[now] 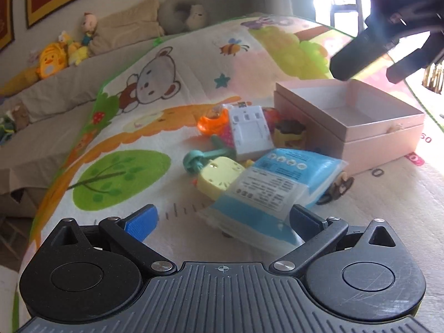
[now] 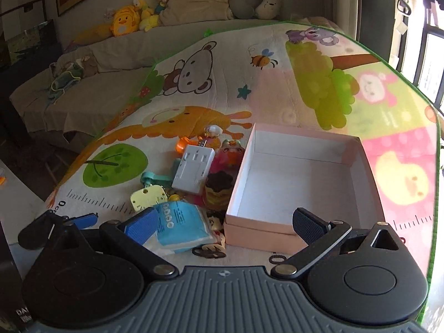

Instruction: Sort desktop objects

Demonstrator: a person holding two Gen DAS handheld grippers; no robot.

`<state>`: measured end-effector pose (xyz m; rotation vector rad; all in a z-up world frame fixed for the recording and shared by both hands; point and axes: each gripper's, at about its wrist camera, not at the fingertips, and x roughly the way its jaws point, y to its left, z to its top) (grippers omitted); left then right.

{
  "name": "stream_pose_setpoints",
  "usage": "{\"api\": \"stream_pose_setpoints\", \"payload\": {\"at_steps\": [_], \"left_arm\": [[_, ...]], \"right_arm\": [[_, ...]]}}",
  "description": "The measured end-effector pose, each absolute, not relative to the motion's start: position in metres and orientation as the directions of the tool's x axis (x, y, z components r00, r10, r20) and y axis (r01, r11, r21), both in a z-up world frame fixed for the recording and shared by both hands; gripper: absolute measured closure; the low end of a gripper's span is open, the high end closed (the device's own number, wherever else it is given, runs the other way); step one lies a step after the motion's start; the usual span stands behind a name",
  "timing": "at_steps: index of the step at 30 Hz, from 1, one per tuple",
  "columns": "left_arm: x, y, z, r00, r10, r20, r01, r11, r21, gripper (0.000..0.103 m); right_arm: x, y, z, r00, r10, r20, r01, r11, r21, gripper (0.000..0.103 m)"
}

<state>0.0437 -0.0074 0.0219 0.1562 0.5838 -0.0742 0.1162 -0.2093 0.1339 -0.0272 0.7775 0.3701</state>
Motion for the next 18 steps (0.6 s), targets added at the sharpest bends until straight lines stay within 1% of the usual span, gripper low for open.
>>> {"api": "stream_pose_setpoints", "payload": {"at_steps": [2, 5, 7, 9, 10, 11, 12, 13, 15, 16, 17, 18], "left_arm": [[0.053, 0.007, 0.020, 0.834, -0.010, -0.552, 0.072, 0.993, 0.091, 0.000], [0.059, 0.028, 0.018, 0.839, -0.034, -0.543, 0.040, 0.999, 0.000, 0.000], [0.062, 0.041, 0.017, 0.834, -0.091, -0.543, 0.052, 0.995, -0.088, 0.000], [0.062, 0.051, 0.017, 0.829, -0.140, -0.541, 0.060, 0.985, -0.162, 0.000], [0.060, 0.055, 0.018, 0.832, -0.155, -0.533, 0.061, 0.980, -0.190, 0.000], [0.059, 0.059, 0.020, 0.836, -0.161, -0.524, 0.060, 0.977, -0.206, 0.000], [0.058, 0.062, 0.021, 0.842, -0.160, -0.515, 0.054, 0.975, -0.215, 0.000], [0.057, 0.065, 0.022, 0.847, -0.151, -0.509, 0.042, 0.975, -0.219, 0.000], [0.057, 0.070, 0.024, 0.851, -0.143, -0.505, 0.027, 0.973, -0.230, 0.000], [0.057, 0.073, 0.025, 0.850, -0.145, -0.506, 0.023, 0.971, -0.240, 0.000], [0.057, 0.075, 0.025, 0.848, -0.154, -0.508, 0.027, 0.968, -0.249, 0.000], [0.057, 0.076, 0.025, 0.845, -0.167, -0.507, 0.035, 0.965, -0.259, 0.000]], "right_arm": [[0.158, -0.186, 0.140, 0.618, 0.332, -0.713, -0.357, 0.926, 0.121, 0.017], [0.226, -0.150, 0.133, 0.575, 0.310, -0.757, -0.352, 0.929, 0.113, 0.026], [0.274, -0.124, 0.117, 0.562, 0.267, -0.783, -0.339, 0.938, 0.076, 0.029], [0.315, -0.104, 0.096, 0.538, 0.228, -0.811, -0.326, 0.944, 0.049, 0.038], [0.331, -0.098, 0.088, 0.525, 0.220, -0.822, -0.318, 0.947, 0.050, 0.047], [0.350, -0.092, 0.075, 0.503, 0.218, -0.837, -0.305, 0.950, 0.064, 0.052], [0.362, -0.088, 0.066, 0.491, 0.221, -0.843, -0.298, 0.952, 0.076, 0.055], [0.373, -0.084, 0.058, 0.485, 0.214, -0.848, -0.293, 0.953, 0.073, 0.059], [0.385, -0.076, 0.047, 0.488, 0.186, -0.853, -0.295, 0.955, 0.040, 0.062], [0.389, -0.074, 0.042, 0.481, 0.173, -0.859, -0.300, 0.954, 0.024, 0.068], [0.389, -0.074, 0.040, 0.467, 0.171, -0.867, -0.306, 0.952, 0.023, 0.078], [0.388, -0.075, 0.039, 0.454, 0.183, -0.872, -0.308, 0.950, 0.039, 0.080]]}}
